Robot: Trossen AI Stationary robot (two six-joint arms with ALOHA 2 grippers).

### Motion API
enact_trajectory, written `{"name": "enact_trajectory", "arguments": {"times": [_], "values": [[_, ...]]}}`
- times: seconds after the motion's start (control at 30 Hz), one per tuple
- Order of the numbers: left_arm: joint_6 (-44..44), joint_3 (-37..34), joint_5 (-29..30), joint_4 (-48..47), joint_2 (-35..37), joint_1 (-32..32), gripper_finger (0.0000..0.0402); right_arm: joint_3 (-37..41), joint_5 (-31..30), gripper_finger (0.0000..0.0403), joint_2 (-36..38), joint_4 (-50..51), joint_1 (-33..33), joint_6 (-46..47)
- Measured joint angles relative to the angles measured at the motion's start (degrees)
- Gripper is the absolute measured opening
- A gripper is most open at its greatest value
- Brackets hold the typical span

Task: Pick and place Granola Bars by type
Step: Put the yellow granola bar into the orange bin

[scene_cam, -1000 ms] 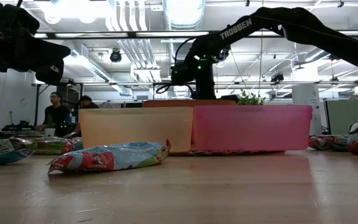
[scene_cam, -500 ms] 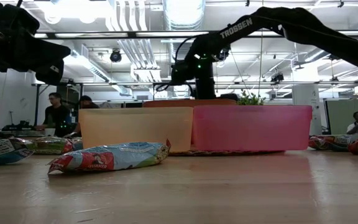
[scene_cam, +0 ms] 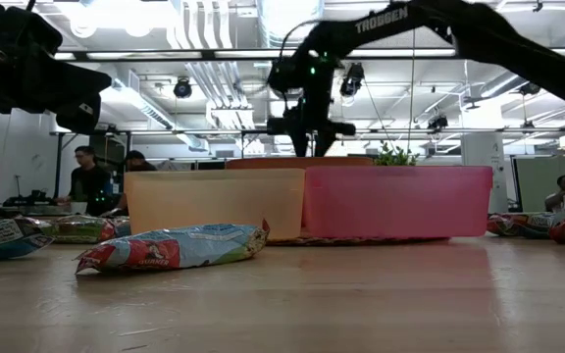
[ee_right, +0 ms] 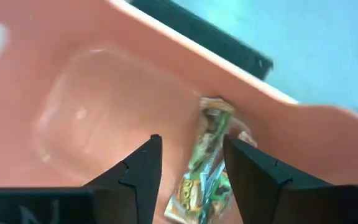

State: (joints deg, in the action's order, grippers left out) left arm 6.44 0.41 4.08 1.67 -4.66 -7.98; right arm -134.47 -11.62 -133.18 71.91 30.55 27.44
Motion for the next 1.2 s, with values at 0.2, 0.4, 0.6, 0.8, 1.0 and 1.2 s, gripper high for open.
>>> {"name": "enact_trajectory", "arguments": {"times": [0.2,0.4,0.6,0.8,1.0,1.2], "values": [[0.0,0.0,0.0,0.0,0.02,0.0,0.0,-0.12,4.58,0.0151,3.05,0.75,-2.99,-8.93],[0.0,0.0,0.0,0.0,0.0,0.01,0.0,-0.09,9.25,0.016,5.11,1.44,-8.0,-14.71],[0.0,0.0,0.0,0.0,0.0,-0.01,0.0,0.37,11.85,0.0167,5.52,1.65,-14.27,-17.9],[0.0,0.01,0.0,0.0,0.01,0.0,0.0,3.76,12.1,0.0168,7.55,1.07,-20.23,-20.59],[0.0,0.0,0.0,0.0,0.0,-0.01,0.0,15.28,9.37,0.018,13.69,-2.97,-27.21,-21.07],[0.0,0.0,0.0,0.0,0.02,0.01,0.0,31.71,8.49,0.0213,25.09,-10.24,-33.6,-17.81]]}}
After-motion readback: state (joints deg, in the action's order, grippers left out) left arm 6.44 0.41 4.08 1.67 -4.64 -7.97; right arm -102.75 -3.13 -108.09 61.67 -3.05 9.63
